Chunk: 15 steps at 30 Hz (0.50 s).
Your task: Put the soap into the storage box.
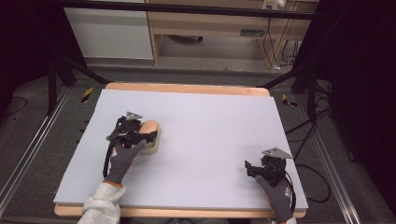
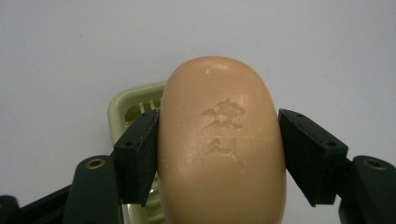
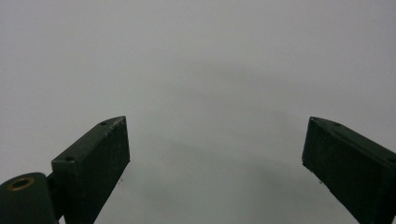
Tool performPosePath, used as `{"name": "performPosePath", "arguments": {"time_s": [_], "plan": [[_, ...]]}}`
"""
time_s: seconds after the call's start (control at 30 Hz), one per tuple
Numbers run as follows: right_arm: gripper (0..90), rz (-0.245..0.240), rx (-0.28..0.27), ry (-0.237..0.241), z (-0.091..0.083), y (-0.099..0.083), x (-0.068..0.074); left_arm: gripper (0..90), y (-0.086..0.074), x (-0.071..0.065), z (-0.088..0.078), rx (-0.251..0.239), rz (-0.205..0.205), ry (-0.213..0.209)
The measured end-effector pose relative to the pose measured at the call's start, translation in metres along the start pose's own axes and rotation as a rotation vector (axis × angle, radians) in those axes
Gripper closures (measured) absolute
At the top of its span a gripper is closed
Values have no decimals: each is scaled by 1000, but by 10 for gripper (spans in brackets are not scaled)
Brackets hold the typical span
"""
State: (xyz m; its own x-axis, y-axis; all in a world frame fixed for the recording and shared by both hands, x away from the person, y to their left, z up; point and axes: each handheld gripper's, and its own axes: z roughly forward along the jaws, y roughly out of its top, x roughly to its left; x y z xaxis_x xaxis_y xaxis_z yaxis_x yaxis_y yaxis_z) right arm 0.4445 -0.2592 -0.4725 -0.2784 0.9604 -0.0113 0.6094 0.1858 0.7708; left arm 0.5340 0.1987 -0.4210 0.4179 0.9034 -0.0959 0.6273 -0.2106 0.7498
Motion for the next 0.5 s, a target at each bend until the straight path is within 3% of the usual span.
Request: {"name": "performPosePath", "arguments": {"time_s": [0.5], "plan": [[78,-9,4,-6,0,0,0,321,-5,11,9,16,-12,23]]}}
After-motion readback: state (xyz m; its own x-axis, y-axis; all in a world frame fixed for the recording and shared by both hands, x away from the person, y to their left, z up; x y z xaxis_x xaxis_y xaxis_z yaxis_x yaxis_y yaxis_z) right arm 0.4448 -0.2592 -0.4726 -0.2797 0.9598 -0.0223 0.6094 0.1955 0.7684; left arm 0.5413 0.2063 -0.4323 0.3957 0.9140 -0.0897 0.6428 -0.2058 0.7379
